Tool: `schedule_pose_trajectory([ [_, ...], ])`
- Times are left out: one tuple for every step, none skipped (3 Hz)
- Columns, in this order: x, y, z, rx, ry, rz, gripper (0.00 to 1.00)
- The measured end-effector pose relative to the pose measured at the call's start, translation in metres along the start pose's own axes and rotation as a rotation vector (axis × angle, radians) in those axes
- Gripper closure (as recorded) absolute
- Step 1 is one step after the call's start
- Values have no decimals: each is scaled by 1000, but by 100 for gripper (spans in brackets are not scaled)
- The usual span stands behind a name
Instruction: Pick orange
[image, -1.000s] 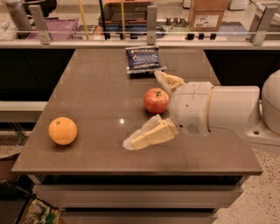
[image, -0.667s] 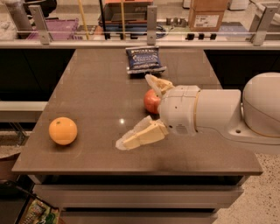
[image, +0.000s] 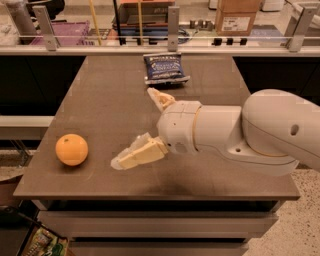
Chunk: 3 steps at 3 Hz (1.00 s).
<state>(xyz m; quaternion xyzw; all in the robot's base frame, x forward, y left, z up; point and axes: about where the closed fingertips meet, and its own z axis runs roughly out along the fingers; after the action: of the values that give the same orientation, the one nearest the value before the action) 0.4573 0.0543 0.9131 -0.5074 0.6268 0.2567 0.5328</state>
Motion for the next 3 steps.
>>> schedule_pose_trajectory([
  [-4, 5, 26, 11, -9, 15, 0],
  [-5, 4, 50, 6, -26, 34, 0],
  [-2, 6, 73, -31, -46, 52, 0],
])
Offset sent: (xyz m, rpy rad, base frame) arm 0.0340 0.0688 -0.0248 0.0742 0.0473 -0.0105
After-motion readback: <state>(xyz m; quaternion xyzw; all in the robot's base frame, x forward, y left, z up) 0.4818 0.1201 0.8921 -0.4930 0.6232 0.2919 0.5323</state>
